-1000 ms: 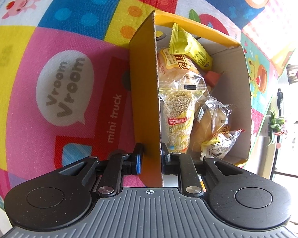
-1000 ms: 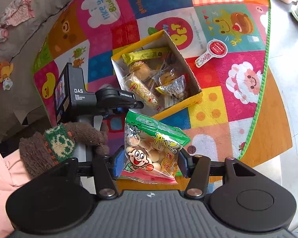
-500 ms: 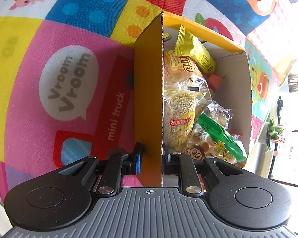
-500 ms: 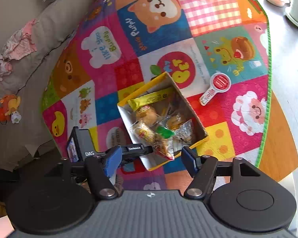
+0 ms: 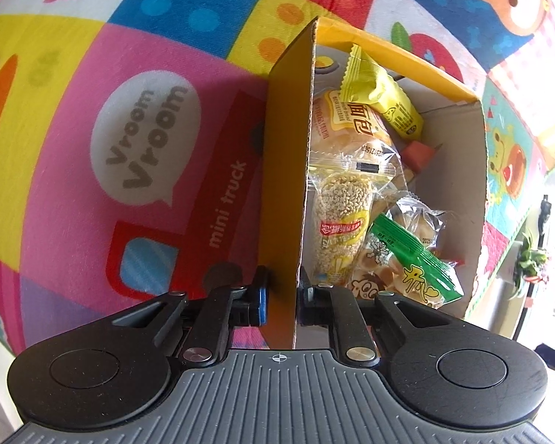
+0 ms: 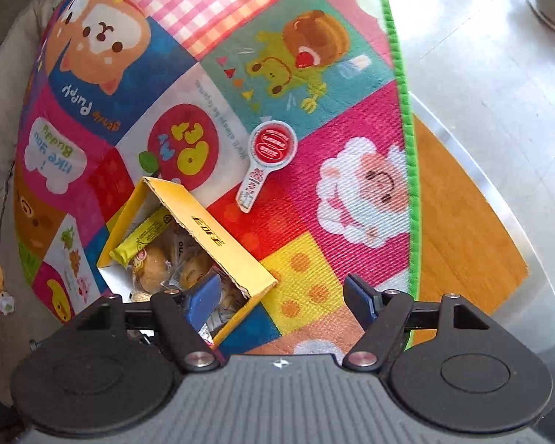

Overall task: Organize objects
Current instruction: 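Lift the open right tool away from the box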

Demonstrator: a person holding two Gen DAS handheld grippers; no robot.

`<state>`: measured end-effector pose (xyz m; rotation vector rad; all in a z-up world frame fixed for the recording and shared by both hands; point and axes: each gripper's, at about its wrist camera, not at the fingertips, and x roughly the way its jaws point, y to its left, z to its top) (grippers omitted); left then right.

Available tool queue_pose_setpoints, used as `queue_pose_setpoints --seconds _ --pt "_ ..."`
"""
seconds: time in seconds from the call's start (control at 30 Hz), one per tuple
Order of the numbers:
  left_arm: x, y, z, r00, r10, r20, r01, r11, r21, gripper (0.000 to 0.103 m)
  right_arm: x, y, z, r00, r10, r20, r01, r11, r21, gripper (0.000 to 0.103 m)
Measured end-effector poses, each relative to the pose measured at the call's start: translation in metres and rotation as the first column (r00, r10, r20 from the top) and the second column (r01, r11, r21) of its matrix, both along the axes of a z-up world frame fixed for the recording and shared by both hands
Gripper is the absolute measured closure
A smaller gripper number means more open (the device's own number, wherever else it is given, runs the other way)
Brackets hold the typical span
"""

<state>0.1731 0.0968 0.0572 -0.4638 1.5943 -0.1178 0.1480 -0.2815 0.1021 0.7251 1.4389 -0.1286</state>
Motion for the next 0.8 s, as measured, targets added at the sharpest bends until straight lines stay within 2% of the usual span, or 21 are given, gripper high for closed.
queue_pose_setpoints --seconds 0.13,0.17,0.2,0.23,0.33,0.43,0.5,0.57,0.63,0.7,0.77,0.8 --pt "-0.001 0.0 0.002 1.0 0.015 -0.005 -0.015 1.0 0.006 0.088 0.03 0.036 -0.022 0.987 0.158 -0.023 -0.154 0.981 0.114 0.031" --pt "-0.003 0.002 0.003 1.0 0.019 -0.004 -0.019 1.0 0.004 0.088 0.033 0.049 -0.027 0.98 0.195 -0.037 -0.188 0.971 0.146 0.038" --pt "-0.004 0.003 0.003 1.0 0.025 -0.003 -0.025 1.0 0.002 0.088 0.034 0.063 -0.031 0.97 0.239 -0.043 -0.229 0.96 0.164 0.053" --pt "-0.004 0.004 0.003 0.999 0.034 -0.003 -0.034 0.999 -0.002 0.088 0.034 0.077 -0.033 0.957 0.286 -0.044 -0.275 0.946 0.169 0.057" --pt "-0.008 0.009 0.002 0.999 0.049 0.001 -0.049 0.999 -0.013 0.088 0.03 0.114 -0.036 0.909 0.415 -0.029 -0.404 0.898 0.176 0.058" --pt "-0.011 0.012 0.002 0.998 0.069 0.005 -0.068 0.997 -0.023 0.088 0.036 0.137 -0.043 0.873 0.487 -0.041 -0.475 0.865 0.165 0.062" --pt "-0.014 0.015 0.002 0.996 0.084 0.006 -0.084 0.996 -0.029 0.088 0.047 0.146 -0.051 0.864 0.5 -0.068 -0.488 0.862 0.137 0.073" --pt "-0.018 0.018 0.003 0.995 0.098 0.008 -0.098 0.995 -0.033 0.088 0.061 0.149 -0.058 0.875 0.477 -0.086 -0.465 0.876 0.129 0.077" --pt "-0.02 0.019 0.004 0.994 0.11 0.01 -0.109 0.993 -0.04 0.088 0.075 0.151 -0.06 0.894 0.44 -0.08 -0.425 0.892 0.155 0.077" --pt "-0.023 0.021 0.005 0.993 0.116 0.009 -0.115 0.992 -0.048 0.088 0.085 0.15 -0.056 0.914 0.404 -0.037 -0.387 0.896 0.216 0.077" --pt "-0.025 0.024 0.006 0.992 0.122 0.008 -0.121 0.991 -0.056 0.088 0.092 0.153 -0.048 0.914 0.405 -0.001 -0.397 0.896 0.197 0.077" --pt "-0.026 0.024 0.006 0.992 0.125 0.008 -0.124 0.991 -0.058 0.088 0.096 0.157 -0.043 0.9 0.435 0.024 -0.433 0.889 0.149 0.077"
